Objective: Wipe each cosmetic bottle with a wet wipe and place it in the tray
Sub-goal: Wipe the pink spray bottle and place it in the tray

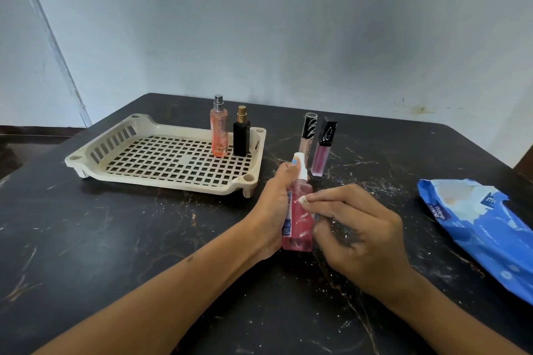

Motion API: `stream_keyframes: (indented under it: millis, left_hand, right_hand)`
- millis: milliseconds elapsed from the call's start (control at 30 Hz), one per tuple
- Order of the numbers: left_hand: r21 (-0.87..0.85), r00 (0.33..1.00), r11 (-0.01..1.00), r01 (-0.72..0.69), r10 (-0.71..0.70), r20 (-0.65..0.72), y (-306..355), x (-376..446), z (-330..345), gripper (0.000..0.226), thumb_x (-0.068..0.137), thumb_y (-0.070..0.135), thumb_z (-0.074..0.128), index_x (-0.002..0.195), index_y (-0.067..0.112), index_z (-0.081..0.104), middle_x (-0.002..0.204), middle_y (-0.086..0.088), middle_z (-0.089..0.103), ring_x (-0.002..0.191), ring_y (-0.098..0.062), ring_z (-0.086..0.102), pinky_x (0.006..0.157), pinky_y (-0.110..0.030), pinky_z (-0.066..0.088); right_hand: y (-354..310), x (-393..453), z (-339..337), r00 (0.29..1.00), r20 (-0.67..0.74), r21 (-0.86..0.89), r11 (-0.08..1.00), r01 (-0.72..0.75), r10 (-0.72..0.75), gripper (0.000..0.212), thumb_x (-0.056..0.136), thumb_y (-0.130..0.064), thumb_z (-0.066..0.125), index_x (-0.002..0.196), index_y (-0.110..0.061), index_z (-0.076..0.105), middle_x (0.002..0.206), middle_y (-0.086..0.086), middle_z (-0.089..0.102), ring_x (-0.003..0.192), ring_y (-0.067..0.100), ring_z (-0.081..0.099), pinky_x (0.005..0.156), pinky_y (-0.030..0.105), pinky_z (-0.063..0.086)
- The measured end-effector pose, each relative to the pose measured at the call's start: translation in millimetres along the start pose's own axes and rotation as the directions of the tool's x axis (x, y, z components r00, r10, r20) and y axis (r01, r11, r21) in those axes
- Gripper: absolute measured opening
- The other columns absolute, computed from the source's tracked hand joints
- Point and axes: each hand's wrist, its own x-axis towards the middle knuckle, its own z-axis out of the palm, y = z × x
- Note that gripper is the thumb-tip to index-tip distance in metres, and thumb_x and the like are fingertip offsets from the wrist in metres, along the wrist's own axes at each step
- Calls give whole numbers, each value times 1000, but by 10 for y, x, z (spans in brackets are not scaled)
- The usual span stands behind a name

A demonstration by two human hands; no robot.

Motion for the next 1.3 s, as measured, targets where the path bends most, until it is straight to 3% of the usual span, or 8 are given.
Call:
stream_keyframes:
  millis: [167, 333, 467, 533, 700, 900, 1167, 1300]
  left_hand:
    - [-24, 1000, 1000, -4, 4, -2, -12, 13, -1, 46, 94, 38, 46, 119, 0, 48, 81, -11, 53, 66, -20, 56, 60, -32, 51]
    - [-7, 1000, 1000, 7, -7, -14, 6, 30, -17, 33, 93, 40, 46, 85, 8, 48, 67, -5, 45, 48, -12, 48, 43, -22, 43]
    - [-49, 1000, 999, 3, -3, -14, -5, 29, -9, 46, 93, 38, 47, 117, -1, 49, 85, -16, 49, 72, -22, 52, 64, -33, 48]
    - [-45, 1000, 999, 14, -15, -24, 6, 27, -18, 38, 93, 40, 47, 110, 6, 50, 80, -12, 48, 69, -20, 51, 62, -31, 48]
    - [27, 998, 999, 36, -35, -49, 17, 45, -37, 37, 93, 44, 44, 97, 7, 49, 75, -6, 48, 62, -15, 47, 52, -26, 42]
    - [-75, 995, 993, 89, -91, -30, 25, 29, -31, 49, 95, 44, 41, 116, 0, 49, 77, -10, 54, 66, -18, 56, 58, -29, 51]
    - [-76, 991, 997, 33, -42, -126, 29, 39, -2, 32, 97, 41, 40, 107, 12, 47, 72, -5, 52, 62, -16, 49, 56, -28, 43]
    - [-73, 988, 995, 74, -83, -131, 30, 60, -11, 38, 96, 43, 40, 112, 9, 48, 75, -5, 50, 63, -16, 49, 56, -29, 45]
  right_hand:
    - [-9, 11, 2, 998, 48, -42, 998, 50, -48, 22, 84, 0, 62, 104, 1, 73, 106, 7, 70, 101, 14, 63, 93, 21, 49]
    - [-43, -13, 13, 989, 73, 10, 992, 125, -126, 18, 75, 6, 62, 85, 1, 76, 90, 8, 72, 82, 19, 66, 78, 23, 53]
    - [7, 8, 1, 996, 86, -73, 996, 43, -36, 26, 87, -1, 56, 108, 2, 71, 108, 9, 69, 104, 16, 62, 97, 20, 47]
    - [-4, 9, 4, 988, 136, -75, 993, 87, -77, 27, 88, 3, 55, 111, 3, 70, 111, 9, 68, 107, 19, 61, 99, 23, 46]
    - [-82, -10, 18, 974, 128, 20, 983, 185, -186, 19, 74, 8, 59, 81, 2, 75, 88, 8, 71, 80, 21, 64, 76, 27, 53]
    - [12, 4, 0, 994, 104, -38, 998, 47, -43, 25, 89, -1, 58, 111, 0, 70, 111, 6, 69, 106, 15, 63, 97, 20, 48]
    - [-160, -22, -10, 962, 159, 76, 974, 211, -221, 17, 73, 9, 65, 85, 2, 75, 89, 6, 73, 78, 20, 66, 74, 26, 53]
    - [-98, 2, -9, 989, 111, 28, 995, 93, -96, 14, 83, 2, 66, 93, -1, 74, 91, 2, 72, 85, 13, 64, 81, 20, 51]
